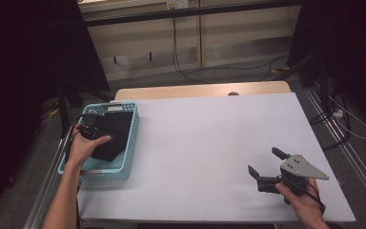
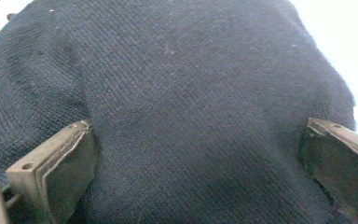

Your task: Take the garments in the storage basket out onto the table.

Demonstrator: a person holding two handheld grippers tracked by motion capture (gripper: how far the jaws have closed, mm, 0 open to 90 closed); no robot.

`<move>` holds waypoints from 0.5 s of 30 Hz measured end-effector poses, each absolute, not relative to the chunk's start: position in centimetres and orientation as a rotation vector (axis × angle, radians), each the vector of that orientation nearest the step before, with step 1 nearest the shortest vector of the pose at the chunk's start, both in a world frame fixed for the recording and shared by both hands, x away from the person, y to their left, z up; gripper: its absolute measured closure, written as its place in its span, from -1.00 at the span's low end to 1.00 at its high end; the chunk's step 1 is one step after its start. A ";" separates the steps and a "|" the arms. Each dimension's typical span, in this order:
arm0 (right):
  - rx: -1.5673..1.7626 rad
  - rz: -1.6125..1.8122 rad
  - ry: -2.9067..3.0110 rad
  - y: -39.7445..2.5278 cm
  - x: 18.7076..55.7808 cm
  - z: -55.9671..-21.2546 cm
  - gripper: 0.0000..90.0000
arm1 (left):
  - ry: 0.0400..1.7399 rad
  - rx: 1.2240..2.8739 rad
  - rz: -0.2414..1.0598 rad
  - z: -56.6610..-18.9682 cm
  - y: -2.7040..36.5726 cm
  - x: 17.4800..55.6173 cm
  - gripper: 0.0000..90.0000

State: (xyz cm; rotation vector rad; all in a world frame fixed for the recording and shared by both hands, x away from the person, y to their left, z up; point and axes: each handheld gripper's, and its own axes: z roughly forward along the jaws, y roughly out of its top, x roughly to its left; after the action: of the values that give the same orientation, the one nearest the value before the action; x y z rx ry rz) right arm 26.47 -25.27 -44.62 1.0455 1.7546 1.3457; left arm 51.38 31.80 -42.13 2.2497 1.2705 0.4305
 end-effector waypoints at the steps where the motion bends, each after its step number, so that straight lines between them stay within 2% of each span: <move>1: 1.046 1.346 1.755 -25.3 26.5 -44.6 -0.96 | 1.270 2.250 0.430 -42.1 31.8 51.4 -1.00; 7: 1.045 1.349 1.757 -25.4 26.4 -44.6 -0.97 | 1.295 2.282 0.506 -42.3 31.4 51.5 -1.00; 15: 1.044 1.349 1.763 -25.3 26.4 -44.7 -0.97 | 1.331 2.351 0.259 -42.5 31.5 51.9 -1.00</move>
State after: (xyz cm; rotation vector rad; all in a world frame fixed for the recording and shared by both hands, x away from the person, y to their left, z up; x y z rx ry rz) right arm 26.36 -25.29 -44.65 1.0438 1.7632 1.3487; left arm 51.88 31.52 -42.46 2.3513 1.3311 0.2591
